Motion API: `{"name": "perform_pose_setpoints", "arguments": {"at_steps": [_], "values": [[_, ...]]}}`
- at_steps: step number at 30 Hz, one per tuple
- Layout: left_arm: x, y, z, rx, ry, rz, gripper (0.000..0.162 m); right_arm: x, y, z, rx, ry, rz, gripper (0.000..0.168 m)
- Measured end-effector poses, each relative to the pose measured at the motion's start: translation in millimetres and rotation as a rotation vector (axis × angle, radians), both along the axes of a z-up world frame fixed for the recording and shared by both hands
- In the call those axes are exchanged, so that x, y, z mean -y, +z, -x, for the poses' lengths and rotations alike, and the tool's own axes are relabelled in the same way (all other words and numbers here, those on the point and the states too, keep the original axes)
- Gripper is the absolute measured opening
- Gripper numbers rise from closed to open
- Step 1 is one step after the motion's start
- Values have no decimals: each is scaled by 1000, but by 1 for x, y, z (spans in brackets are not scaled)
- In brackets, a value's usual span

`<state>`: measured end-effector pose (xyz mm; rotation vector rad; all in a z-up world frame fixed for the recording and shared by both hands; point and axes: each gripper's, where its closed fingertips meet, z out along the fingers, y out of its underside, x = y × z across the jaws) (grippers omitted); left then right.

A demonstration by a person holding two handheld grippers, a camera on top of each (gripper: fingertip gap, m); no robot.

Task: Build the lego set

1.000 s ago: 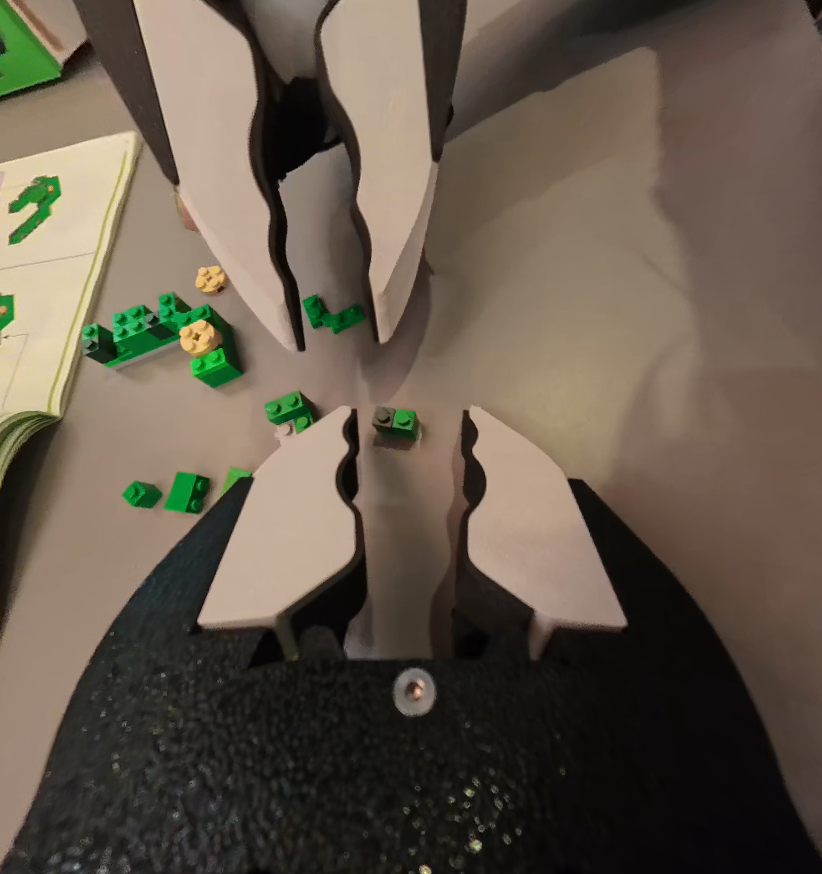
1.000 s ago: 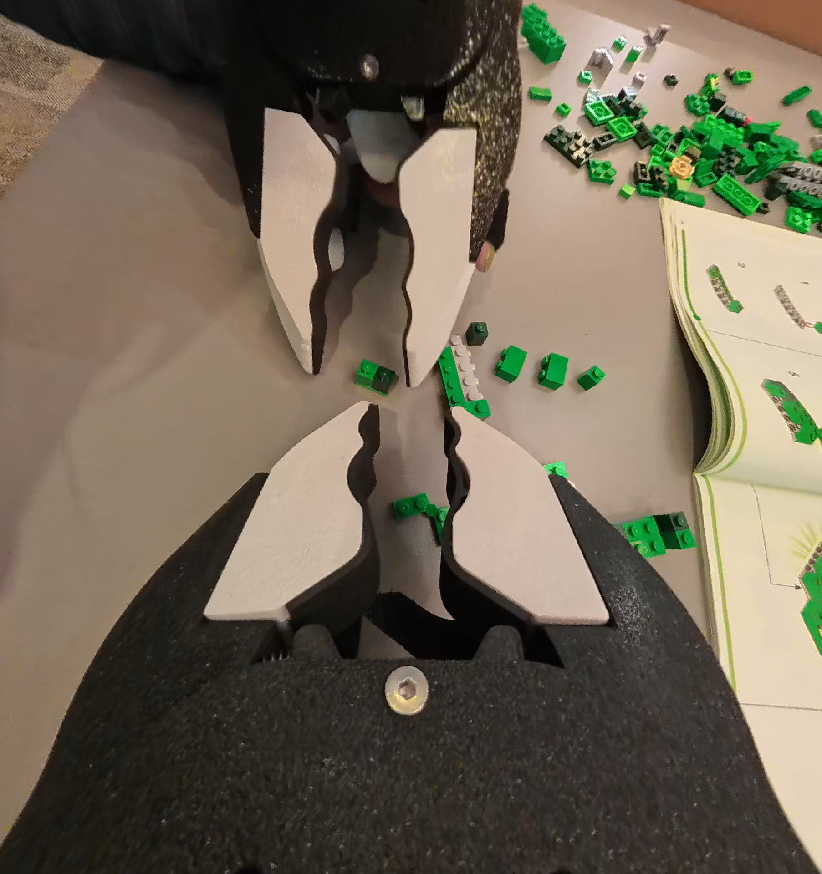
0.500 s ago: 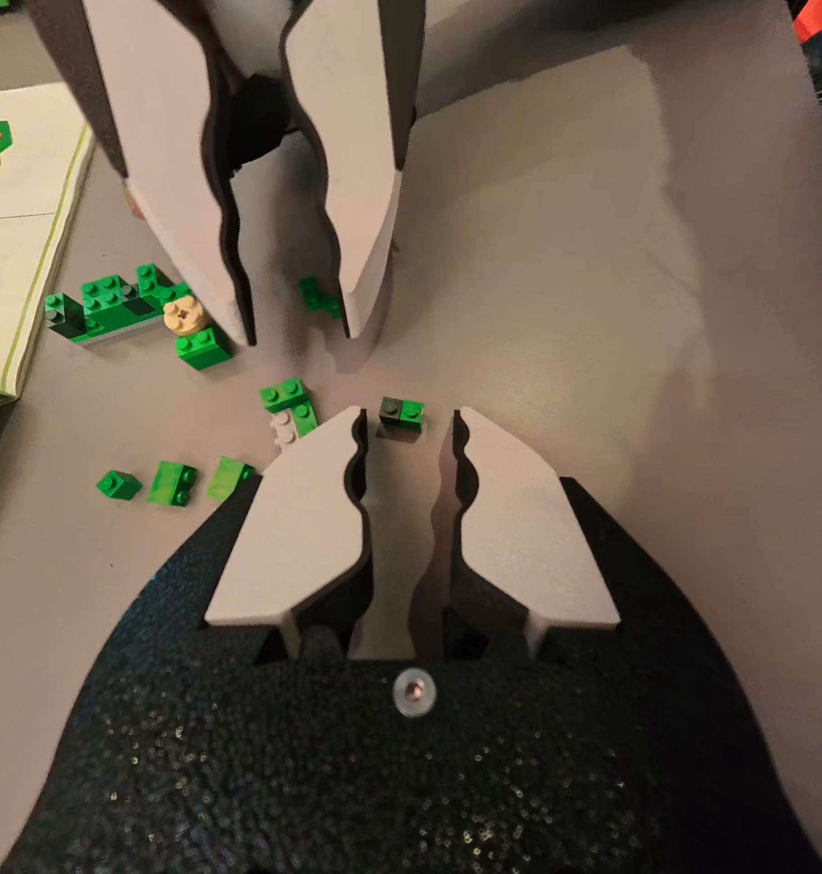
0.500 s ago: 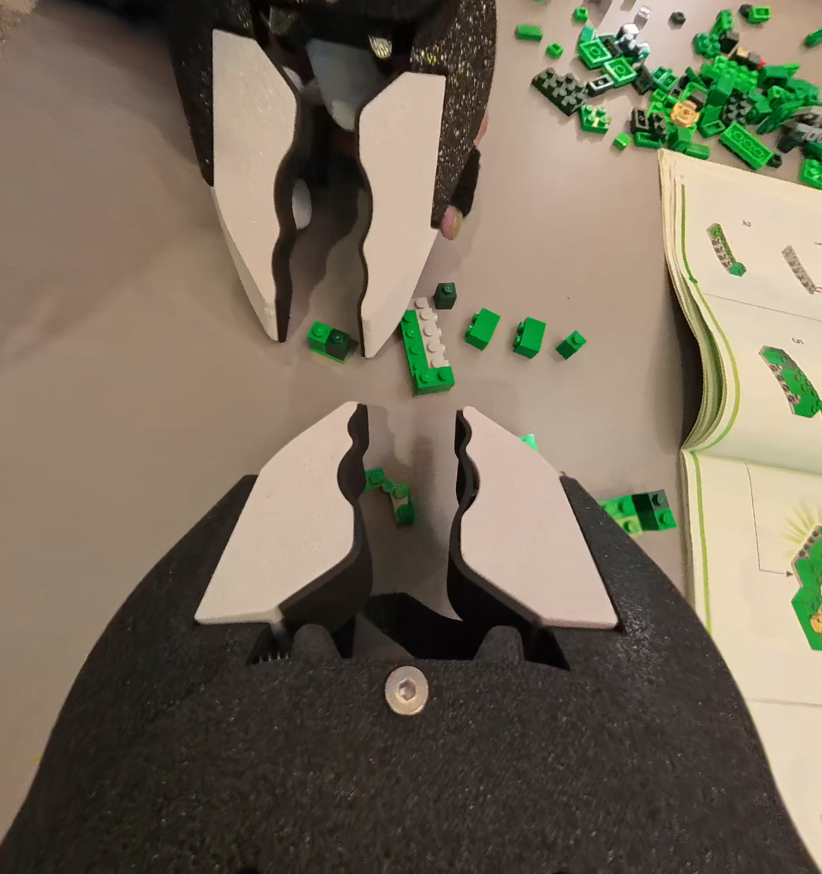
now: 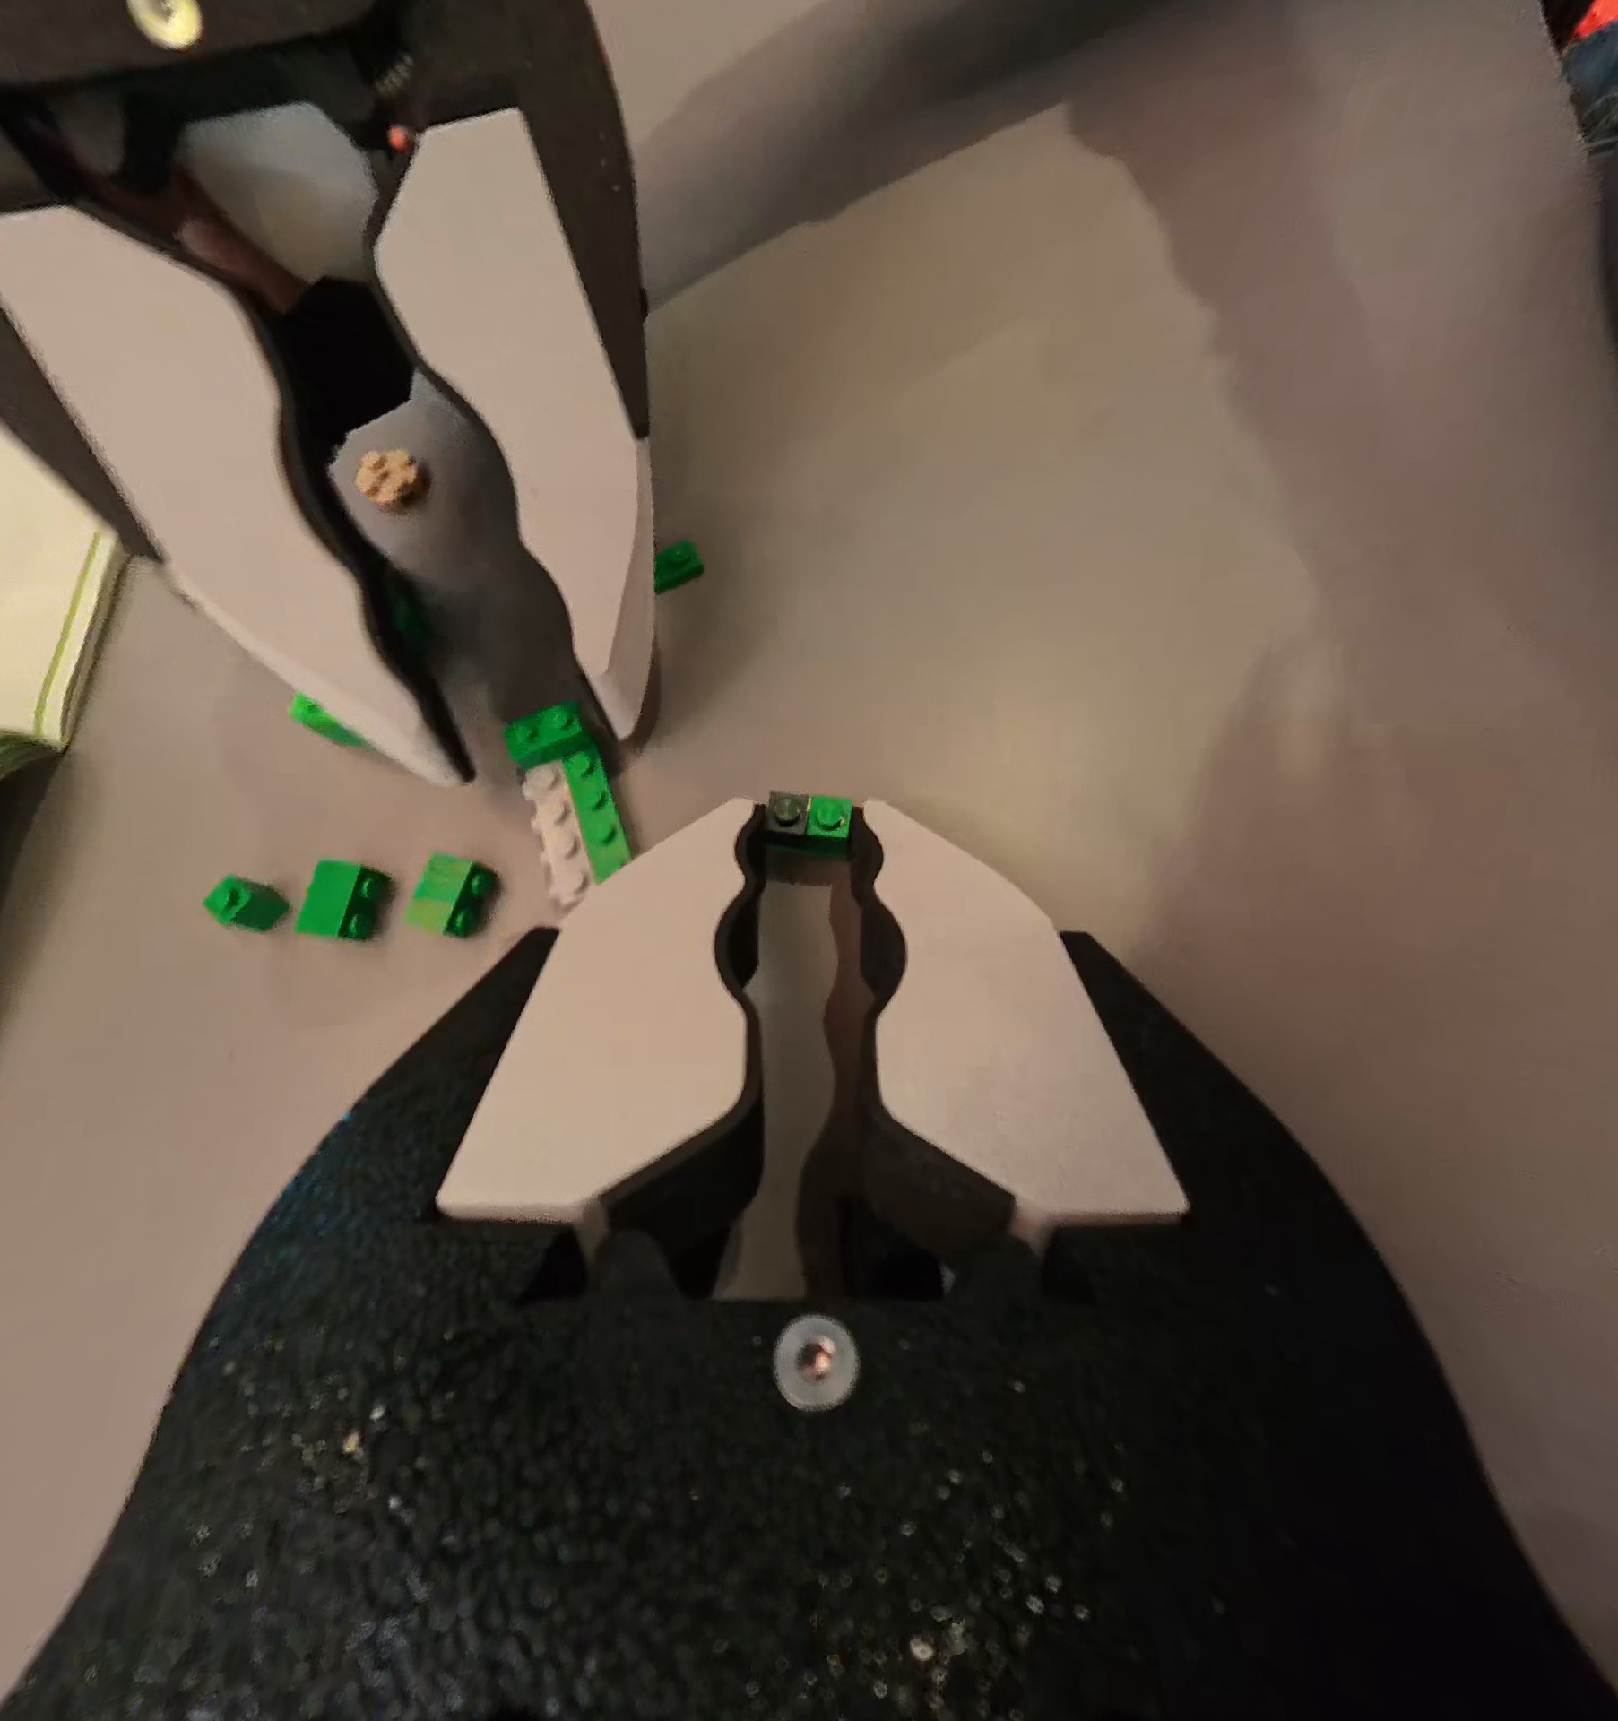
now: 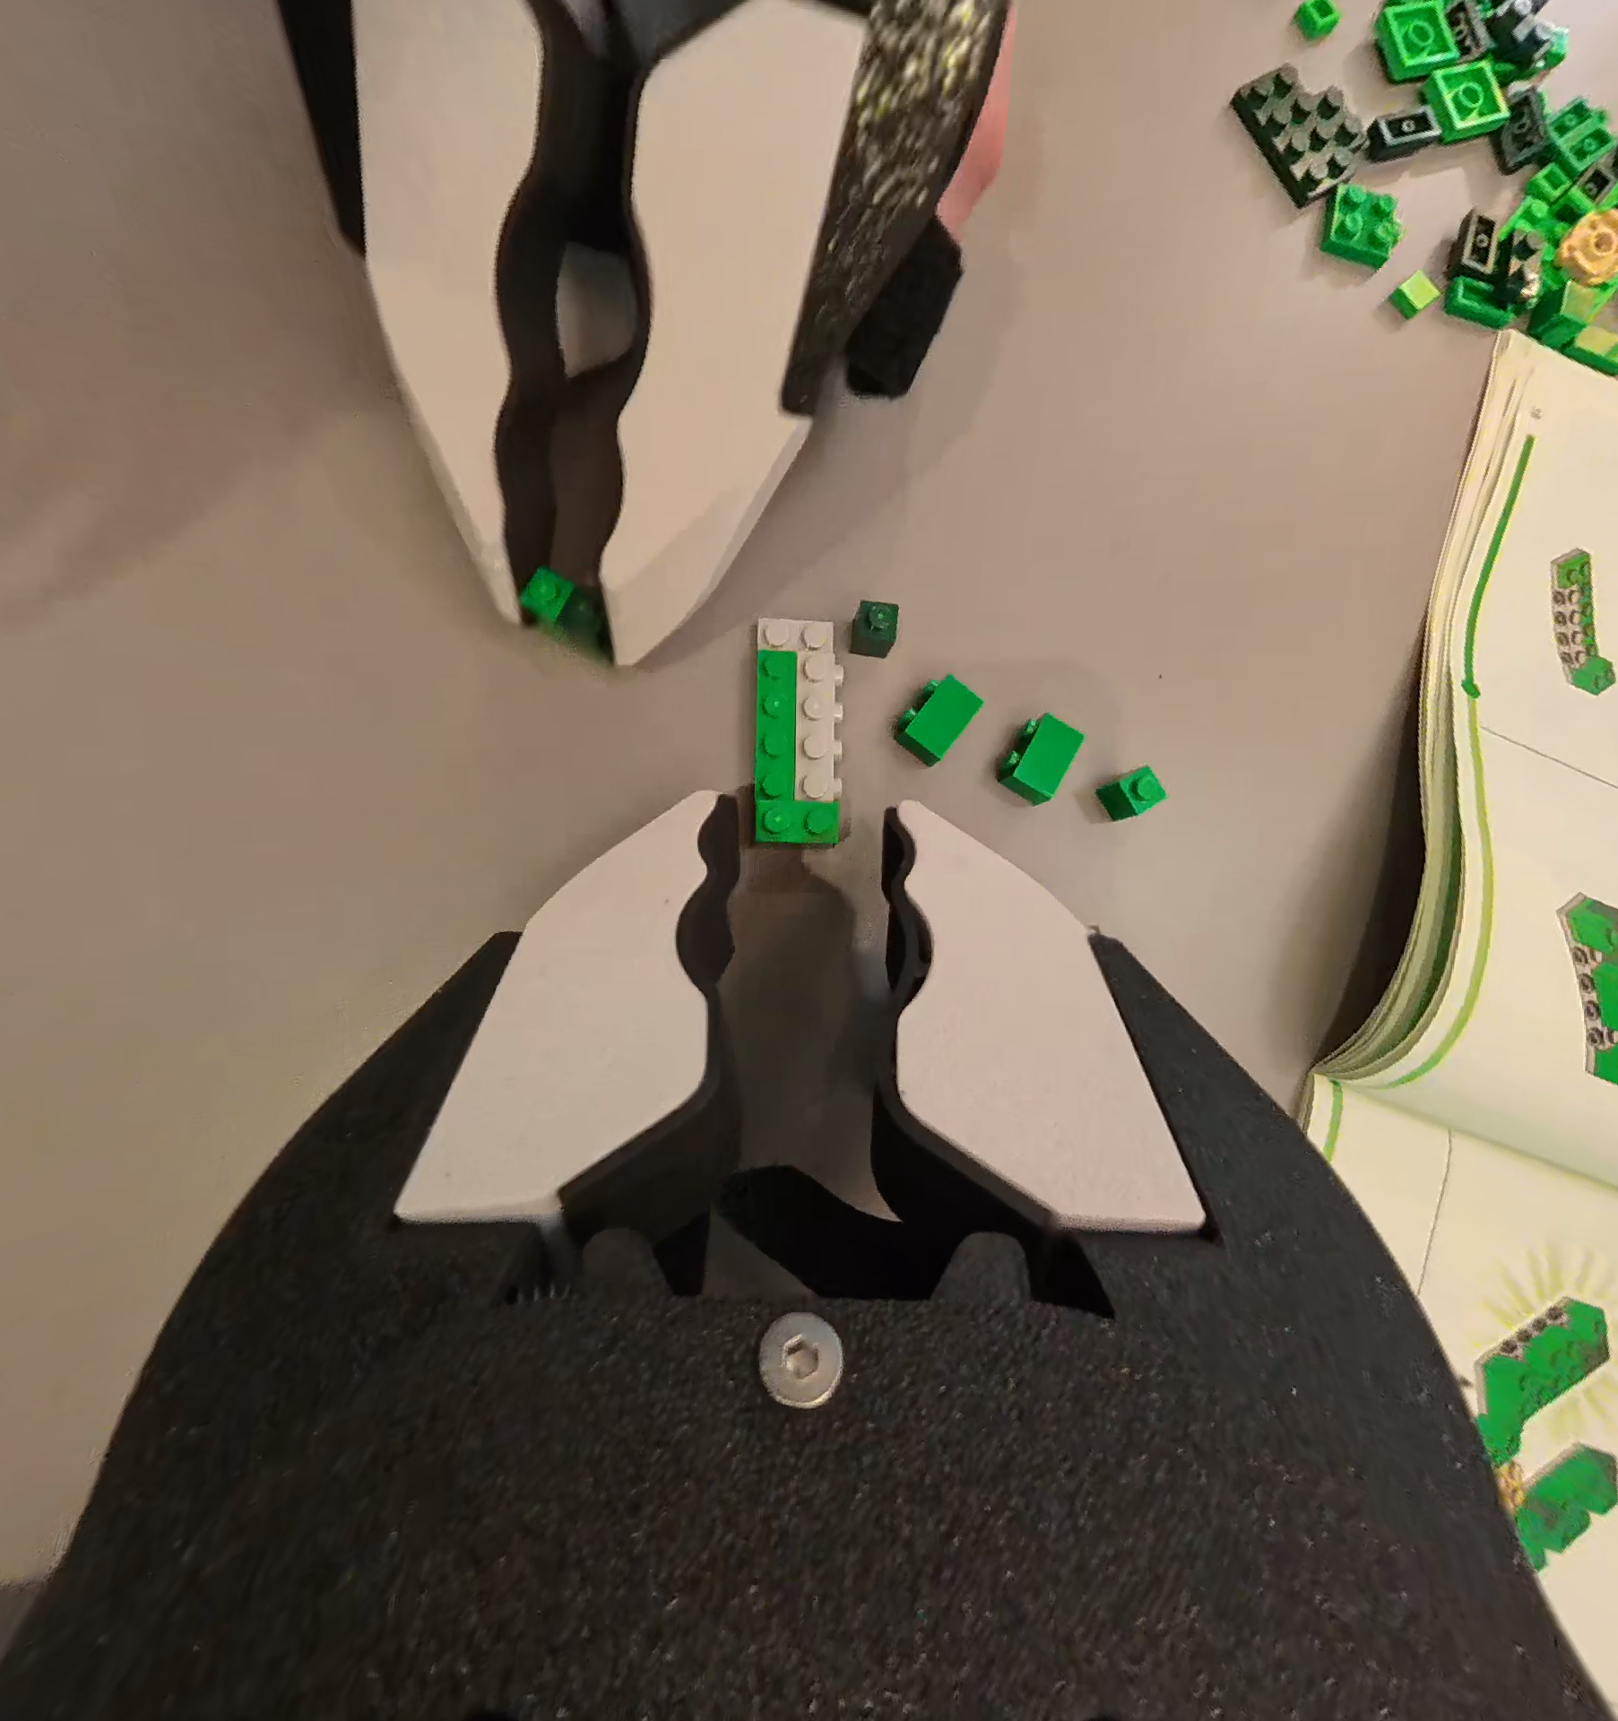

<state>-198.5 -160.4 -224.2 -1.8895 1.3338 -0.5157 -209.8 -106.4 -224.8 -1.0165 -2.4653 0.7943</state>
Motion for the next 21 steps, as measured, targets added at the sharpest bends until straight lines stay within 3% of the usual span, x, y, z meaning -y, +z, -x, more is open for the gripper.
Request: {"name": "perform_pose_setpoints", "arguments": {"at_steps": [4, 9, 21], "values": [[-10, 12, 27, 45, 127, -19, 16, 2, -1, 0, 18, 4, -30, 17], [-21, 28, 42, 125, 221, -73, 16, 4, 10, -2, -40, -69, -17, 16], [-42, 58, -25, 274, 129, -121, 16, -14, 36, -87, -205, -424, -59, 16]]}}
